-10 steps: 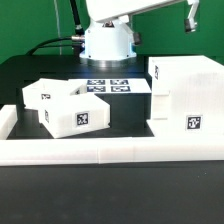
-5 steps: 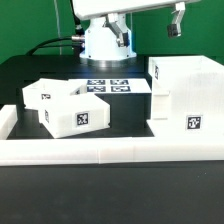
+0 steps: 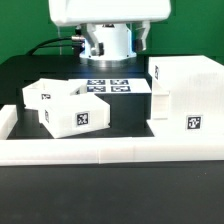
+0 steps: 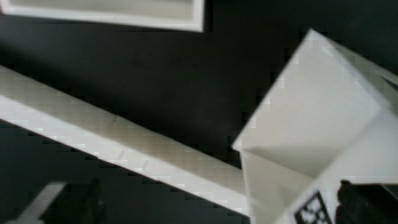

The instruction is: Assemble drawer

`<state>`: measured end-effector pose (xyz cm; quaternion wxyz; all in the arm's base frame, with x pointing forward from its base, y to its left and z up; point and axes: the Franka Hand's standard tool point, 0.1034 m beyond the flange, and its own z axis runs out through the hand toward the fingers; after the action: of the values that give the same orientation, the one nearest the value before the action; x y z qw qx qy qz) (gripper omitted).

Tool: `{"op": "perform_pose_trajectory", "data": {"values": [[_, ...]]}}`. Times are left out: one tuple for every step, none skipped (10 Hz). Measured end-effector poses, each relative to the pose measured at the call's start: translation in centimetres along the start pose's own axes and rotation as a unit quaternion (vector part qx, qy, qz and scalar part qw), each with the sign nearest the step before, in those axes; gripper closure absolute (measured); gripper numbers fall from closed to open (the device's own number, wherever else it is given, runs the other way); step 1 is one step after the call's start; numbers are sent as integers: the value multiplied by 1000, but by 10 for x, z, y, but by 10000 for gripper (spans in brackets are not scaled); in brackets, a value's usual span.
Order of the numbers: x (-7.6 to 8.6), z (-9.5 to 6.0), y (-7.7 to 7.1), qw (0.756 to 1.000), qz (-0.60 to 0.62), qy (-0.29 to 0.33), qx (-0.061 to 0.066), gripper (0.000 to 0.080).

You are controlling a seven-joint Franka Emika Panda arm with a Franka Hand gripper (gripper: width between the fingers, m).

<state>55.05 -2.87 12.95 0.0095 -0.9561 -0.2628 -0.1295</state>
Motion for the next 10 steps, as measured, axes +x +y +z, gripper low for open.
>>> {"op": "perform_pose_trajectory", "data": {"values": [[-8, 1, 4, 1000, 8, -6, 3, 151], [-11, 2, 5, 1000, 17, -12, 11, 151], [-9, 2, 4, 1000, 15, -10, 9, 151], [-10, 3, 1, 999, 24, -19, 15, 151], [-9, 5, -7, 998, 14, -56, 32, 151], [-7, 9, -5, 996, -11, -77, 38, 151], [-13, 17, -2, 996, -15, -79, 37, 151], [-21, 23, -2, 996, -18, -78, 34, 151], [-27, 26, -3, 996, -19, -79, 34, 151], [-33, 29, -2, 996, -21, -79, 33, 151]]}}
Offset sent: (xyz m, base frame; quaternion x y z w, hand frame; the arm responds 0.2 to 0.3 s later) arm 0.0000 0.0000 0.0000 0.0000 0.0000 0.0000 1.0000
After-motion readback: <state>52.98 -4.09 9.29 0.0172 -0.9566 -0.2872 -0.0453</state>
